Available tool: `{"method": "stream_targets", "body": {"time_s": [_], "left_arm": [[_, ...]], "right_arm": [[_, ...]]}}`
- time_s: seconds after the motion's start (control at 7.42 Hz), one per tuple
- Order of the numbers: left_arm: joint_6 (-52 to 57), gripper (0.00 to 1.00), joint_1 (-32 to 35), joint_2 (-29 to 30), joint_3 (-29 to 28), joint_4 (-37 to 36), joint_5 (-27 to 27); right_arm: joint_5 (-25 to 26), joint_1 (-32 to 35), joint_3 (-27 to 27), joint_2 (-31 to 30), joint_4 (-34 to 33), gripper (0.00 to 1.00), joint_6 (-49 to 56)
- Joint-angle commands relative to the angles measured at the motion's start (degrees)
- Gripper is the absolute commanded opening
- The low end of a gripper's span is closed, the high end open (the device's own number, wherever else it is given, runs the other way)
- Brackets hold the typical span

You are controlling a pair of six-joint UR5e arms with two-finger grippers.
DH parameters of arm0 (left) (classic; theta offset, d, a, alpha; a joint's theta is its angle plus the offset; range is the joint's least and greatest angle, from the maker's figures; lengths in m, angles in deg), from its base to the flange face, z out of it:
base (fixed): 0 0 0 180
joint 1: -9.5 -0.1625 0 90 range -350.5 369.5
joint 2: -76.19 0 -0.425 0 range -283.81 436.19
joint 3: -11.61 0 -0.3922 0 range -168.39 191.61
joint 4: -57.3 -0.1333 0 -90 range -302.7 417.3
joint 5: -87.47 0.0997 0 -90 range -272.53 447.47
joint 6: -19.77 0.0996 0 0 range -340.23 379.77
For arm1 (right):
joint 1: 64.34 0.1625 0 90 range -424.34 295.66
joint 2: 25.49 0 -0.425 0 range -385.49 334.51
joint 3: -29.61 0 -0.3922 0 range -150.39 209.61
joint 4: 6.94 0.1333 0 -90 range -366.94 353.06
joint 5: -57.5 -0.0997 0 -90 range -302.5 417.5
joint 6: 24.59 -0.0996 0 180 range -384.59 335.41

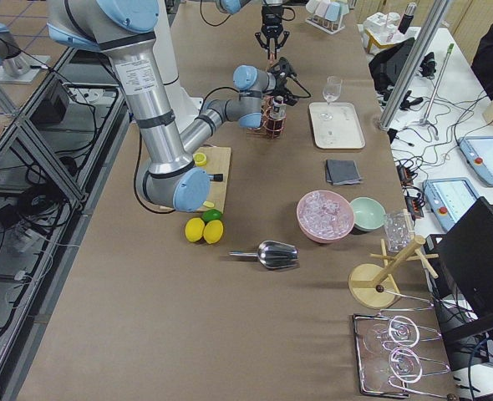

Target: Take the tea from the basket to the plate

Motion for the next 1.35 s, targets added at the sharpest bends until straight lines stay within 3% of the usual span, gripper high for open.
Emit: {"method": "stream_targets", "body": {"time_s": [0.0,1.21], "left_arm": [[0.0,0.0,0.0,-0.1,0.0,0.1,0.0],[0.2,0.0,0.0,-0.1,0.0,0.1,-0.1]], "right_arm": [[-0.7,-0.1,0.8,-0.6,-0.8,1.0,0.2],[-3.3,-2.1,2.3,-1.7,-3.1,0.99,0.9]]}}
